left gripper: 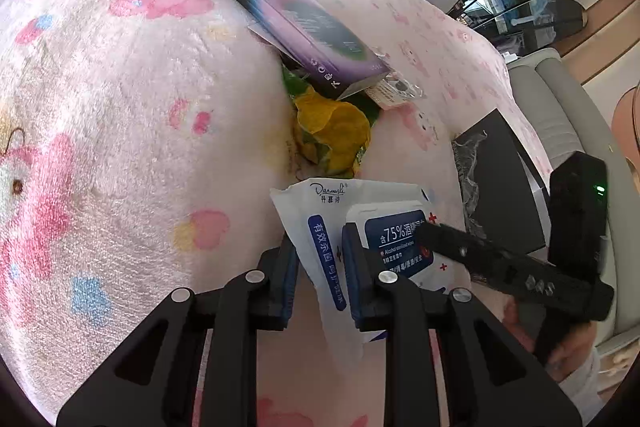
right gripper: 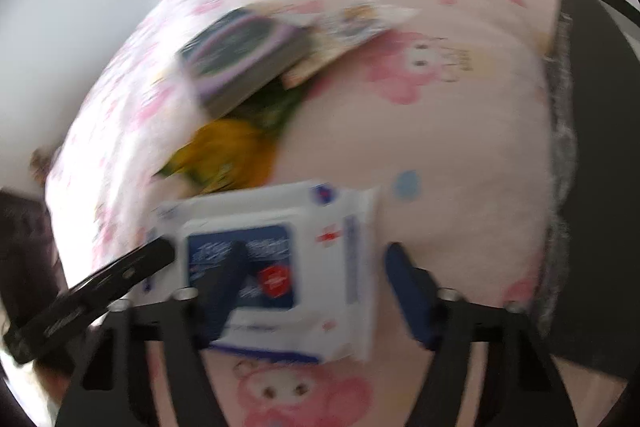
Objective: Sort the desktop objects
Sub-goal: 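Lift the wipes packet with the left tool and carry toward the shoebox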
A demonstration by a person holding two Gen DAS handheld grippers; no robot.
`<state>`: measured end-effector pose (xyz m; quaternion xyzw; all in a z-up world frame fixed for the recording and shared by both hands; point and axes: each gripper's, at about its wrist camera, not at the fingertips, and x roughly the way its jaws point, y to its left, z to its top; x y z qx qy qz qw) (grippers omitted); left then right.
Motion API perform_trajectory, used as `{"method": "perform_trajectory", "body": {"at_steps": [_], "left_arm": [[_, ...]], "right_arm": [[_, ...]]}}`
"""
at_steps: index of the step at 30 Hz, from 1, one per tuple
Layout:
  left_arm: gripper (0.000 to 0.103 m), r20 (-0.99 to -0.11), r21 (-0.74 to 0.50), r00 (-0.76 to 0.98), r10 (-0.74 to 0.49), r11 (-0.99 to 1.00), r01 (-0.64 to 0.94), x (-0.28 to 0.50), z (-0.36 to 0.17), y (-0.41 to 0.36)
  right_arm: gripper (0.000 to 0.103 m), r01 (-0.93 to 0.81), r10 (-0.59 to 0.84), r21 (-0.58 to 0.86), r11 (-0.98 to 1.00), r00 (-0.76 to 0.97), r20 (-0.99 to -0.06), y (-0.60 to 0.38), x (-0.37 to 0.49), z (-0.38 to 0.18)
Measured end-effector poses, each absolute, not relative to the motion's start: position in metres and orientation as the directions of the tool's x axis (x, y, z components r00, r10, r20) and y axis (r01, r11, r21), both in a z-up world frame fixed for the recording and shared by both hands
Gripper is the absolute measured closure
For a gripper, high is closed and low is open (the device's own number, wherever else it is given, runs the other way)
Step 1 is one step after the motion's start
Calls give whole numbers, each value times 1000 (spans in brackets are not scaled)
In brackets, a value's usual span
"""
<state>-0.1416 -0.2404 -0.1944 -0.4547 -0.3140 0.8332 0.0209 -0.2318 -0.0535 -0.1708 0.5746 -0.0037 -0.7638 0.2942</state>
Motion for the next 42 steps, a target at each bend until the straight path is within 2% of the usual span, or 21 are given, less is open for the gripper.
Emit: {"method": "perform_trajectory", "body": {"at_steps": [2,4,11,13,14,16,20,25,28,36,42], "left_arm": [[83,-744,-538,-593,308,-802,259,-141,-195,-242],[83,-738,-547,-601,306,-794,267,-140,-195,-246],[82,-726,-571,-603,331,-778,261,-137,-196,-249],[81,-724,-572,-605,331,-779,257,-138,-197,-248],[78,-724,-568,-607,328,-782,256,-138,-197,-248],[75,-726,-559,-608,321,-791,250,-139,-200,-247],[77,-746,-532,-591,307,-809,251,-144,-207,-247],[90,-758,-491,-589,281,-840,231,-137,-197,-238],[93,-747,-493,-597,294,-847,199,-127,-184,-226],[93,-730,-513,-569,378,-853,92,-89,-160,-161],[93,-743,-533,-481,465,-846,7,-70,-158,-114]], "right_arm": [[60,466,-427,304,-831,-183,-885,-56,-223,-164],[68,487,-403,266,-832,-201,-893,-58,-212,-156],[69,491,-381,253,-834,-180,-907,-48,-203,-157],[65,478,-369,245,-843,-186,-911,-48,-207,-163],[61,477,-374,245,-844,-196,-906,-50,-209,-164],[42,477,-391,262,-839,-193,-900,-54,-212,-166],[37,463,-467,363,-808,-129,-875,-62,-219,-180],[63,450,-481,358,-818,-194,-855,-58,-212,-168],[70,448,-490,360,-819,-216,-845,-43,-201,-151],[72,423,-421,281,-861,-285,-861,17,-131,-118],[72,316,-395,302,-900,-293,-871,73,-100,-115]]}}
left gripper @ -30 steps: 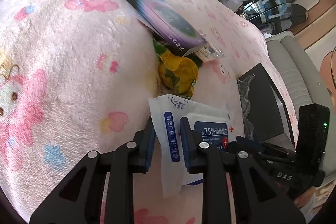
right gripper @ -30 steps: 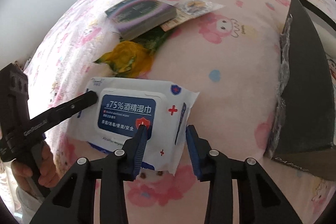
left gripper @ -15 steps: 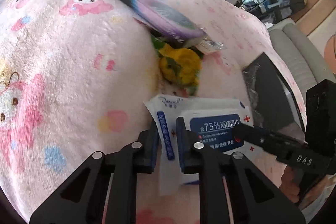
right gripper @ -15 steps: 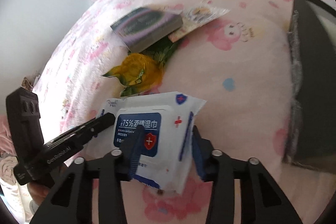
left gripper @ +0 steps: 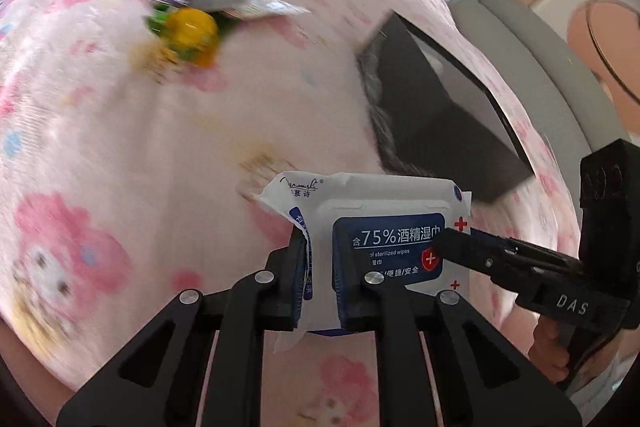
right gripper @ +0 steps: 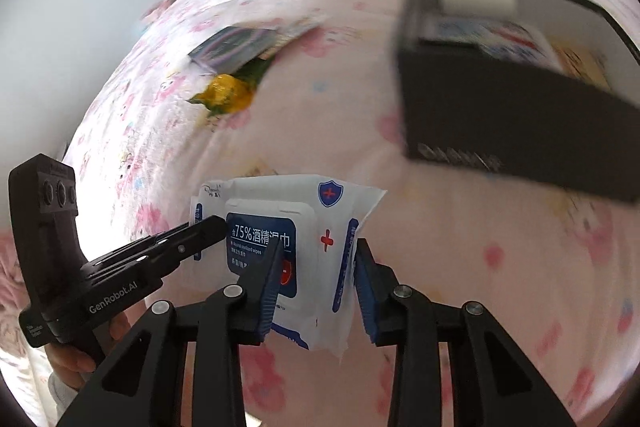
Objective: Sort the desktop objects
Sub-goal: 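Lift the wipes packet with the left tool and carry toward the shoebox, then lower the wipes packet into the shoebox beside the paper roll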
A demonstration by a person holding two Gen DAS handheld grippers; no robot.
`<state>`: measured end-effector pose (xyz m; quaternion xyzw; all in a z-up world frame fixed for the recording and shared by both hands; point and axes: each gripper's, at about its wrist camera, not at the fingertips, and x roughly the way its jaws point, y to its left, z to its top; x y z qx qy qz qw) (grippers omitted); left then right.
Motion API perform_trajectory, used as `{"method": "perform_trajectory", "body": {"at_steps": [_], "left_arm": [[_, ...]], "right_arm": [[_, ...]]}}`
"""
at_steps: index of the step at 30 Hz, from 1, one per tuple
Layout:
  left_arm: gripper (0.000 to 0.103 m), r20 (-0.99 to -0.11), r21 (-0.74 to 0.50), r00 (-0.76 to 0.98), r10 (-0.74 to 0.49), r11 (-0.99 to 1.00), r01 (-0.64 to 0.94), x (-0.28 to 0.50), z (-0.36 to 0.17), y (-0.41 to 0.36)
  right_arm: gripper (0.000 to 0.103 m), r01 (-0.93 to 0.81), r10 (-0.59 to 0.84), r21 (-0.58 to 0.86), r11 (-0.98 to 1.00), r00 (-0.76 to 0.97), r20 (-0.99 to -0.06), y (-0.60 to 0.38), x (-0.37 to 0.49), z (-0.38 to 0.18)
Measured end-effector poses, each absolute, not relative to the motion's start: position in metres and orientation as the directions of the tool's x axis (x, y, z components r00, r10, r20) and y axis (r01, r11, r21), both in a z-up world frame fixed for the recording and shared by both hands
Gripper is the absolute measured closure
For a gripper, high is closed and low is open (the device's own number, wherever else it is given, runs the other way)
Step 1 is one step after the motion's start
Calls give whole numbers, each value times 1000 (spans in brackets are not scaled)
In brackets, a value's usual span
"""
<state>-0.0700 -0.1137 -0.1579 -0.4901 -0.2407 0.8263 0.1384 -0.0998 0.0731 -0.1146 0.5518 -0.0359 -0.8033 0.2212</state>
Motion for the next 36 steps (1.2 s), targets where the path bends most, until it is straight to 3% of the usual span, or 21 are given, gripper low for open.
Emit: {"method": "perform_trajectory", "body": {"at_steps": [5,10,16,23,36], "left_arm": [[91,-784,-503,-401,474,-864,-37,-58,-168,-81],[74,-815,-474,-383,435,-880,8,-58,-181,-78],[77,-824,-458,-370,429,-889,-10,-55,-180,-65],[80,-843,-389,-370,390,-918,-82,-48,-157,-37],[80,-771,-462,-420,478,-874,-148,-53,-103,-16]], "right_arm": [[72,271,-372,298,-915,-284,-884,113,-73,-122],[72,225,-328,272,-936,-272,-905,129,-70,-146],[68,242,-351,289,-926,-274,-895,127,-71,-160],[68,284,-376,295,-912,-299,-877,126,-63,-136],[68,263,-379,289,-920,-416,-827,159,-57,-75]]}}
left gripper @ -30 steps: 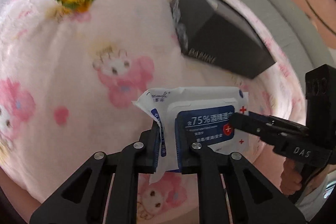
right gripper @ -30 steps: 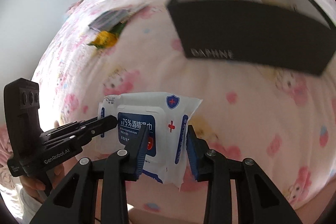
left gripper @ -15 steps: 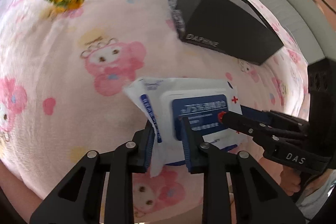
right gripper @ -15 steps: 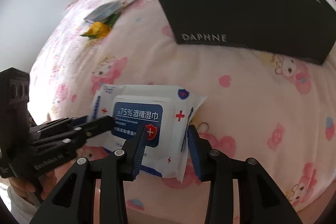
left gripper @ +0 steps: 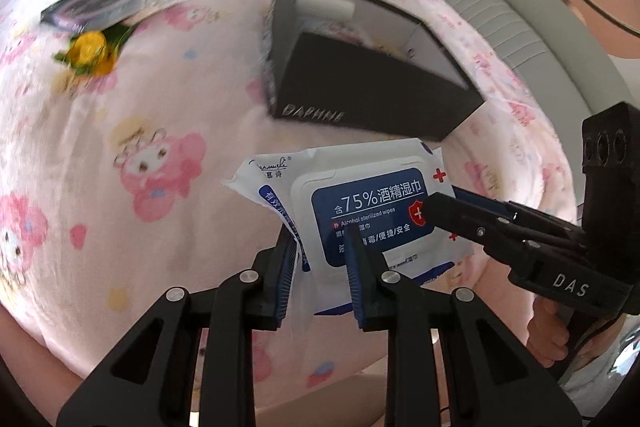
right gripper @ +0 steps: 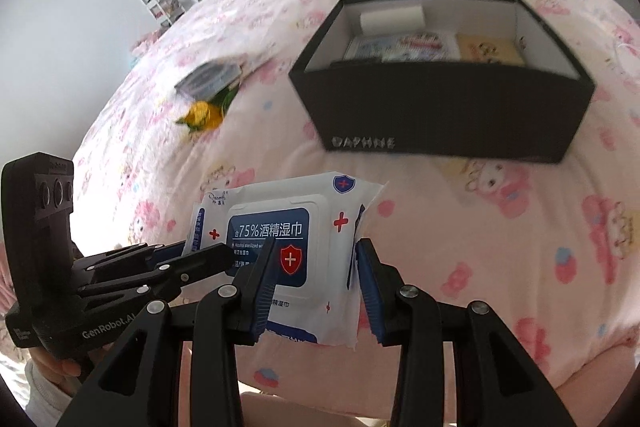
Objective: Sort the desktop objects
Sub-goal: 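Lower the wipes packet into the shoebox beside the paper roll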
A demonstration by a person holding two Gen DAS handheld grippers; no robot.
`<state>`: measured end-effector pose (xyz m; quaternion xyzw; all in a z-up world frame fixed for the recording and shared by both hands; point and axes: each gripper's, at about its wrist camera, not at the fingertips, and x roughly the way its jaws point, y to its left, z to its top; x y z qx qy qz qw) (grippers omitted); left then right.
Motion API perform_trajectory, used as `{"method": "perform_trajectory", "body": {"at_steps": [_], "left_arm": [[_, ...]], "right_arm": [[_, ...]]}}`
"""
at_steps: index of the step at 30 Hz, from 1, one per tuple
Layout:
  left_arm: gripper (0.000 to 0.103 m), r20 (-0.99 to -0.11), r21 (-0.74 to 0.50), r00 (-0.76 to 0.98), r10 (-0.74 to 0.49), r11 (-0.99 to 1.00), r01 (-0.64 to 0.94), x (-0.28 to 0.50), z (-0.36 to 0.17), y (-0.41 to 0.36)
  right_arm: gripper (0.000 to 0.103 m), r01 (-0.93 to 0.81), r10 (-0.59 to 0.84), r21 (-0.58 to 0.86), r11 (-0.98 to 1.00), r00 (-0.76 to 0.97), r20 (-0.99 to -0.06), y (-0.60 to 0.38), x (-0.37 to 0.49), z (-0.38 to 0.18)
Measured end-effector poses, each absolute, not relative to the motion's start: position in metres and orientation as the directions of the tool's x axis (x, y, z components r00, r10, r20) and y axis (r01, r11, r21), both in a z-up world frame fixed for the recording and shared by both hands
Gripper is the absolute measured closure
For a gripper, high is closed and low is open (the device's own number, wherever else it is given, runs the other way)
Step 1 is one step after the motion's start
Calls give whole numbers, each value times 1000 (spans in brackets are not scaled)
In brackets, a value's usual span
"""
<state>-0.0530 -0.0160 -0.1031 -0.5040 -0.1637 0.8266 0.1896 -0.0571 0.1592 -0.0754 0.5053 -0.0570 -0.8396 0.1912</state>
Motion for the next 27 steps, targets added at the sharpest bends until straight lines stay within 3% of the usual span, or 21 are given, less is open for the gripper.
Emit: {"method": "perform_trajectory", "body": {"at_steps": [27], "left_arm": [[80,-699,-379,-522,489,-872,-310,-129,-15,59]], "right_arm": [[68,215,-337,259,-942,-578,-744,228,-106,0]]}}
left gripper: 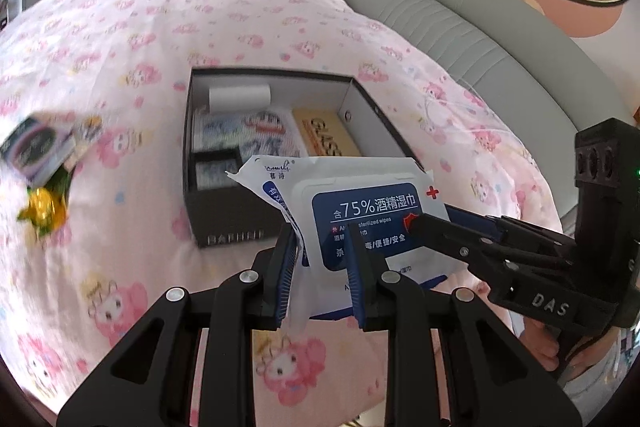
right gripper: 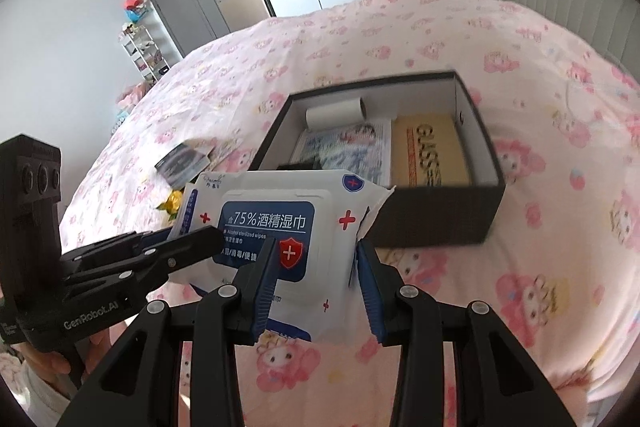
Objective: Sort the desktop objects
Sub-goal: 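Lower the wipes packet into the shoebox beside the paper roll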
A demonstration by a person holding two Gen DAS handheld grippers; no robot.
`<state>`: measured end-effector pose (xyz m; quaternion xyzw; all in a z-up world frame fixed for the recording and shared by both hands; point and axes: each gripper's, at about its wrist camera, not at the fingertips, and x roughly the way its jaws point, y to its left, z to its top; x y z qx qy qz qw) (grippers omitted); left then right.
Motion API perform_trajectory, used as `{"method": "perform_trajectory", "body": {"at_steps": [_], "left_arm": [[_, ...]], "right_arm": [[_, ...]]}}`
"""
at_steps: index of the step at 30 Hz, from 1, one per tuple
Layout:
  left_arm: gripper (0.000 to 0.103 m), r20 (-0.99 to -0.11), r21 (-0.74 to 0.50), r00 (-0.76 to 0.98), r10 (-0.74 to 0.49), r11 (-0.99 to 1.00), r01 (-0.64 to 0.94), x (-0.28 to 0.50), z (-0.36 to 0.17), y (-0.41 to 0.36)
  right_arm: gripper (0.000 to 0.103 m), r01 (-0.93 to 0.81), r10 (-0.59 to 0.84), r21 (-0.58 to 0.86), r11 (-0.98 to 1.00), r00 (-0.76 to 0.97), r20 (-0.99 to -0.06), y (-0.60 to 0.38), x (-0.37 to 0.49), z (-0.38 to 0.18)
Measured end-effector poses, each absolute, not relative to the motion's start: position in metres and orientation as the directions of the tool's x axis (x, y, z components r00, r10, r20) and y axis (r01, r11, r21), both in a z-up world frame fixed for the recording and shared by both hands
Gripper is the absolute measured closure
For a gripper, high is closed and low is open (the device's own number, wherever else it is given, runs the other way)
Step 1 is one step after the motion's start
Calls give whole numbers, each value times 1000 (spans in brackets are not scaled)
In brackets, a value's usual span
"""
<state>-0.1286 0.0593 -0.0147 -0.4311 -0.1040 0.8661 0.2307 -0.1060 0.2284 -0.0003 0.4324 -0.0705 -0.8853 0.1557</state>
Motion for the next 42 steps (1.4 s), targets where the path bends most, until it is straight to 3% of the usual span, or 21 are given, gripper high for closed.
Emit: {"method": "perform_trajectory", "body": {"at_steps": [13,24,36,42], "left_arm": [[80,-672,-361,-562,483,-876,-321,-187,6,88],[80,-696,-330,-558,451,-892,-309,-256,7,96],[80,-778,-368,-468,420,-907,-202,-326,-57,83],[80,-840,-326,-408,358,-934,-149,-344,-93,79]], "right_arm": [[68,189,-314,252,-949,-620,-719,253,-164,32],[68,185,-309,247,-951,-585,-750,255,-237,18],[68,192,-317,255,-948,-458,-830,240,-320,-37],[68,182,-313,263,-948,-361,-879,225,-346,-76]]}}
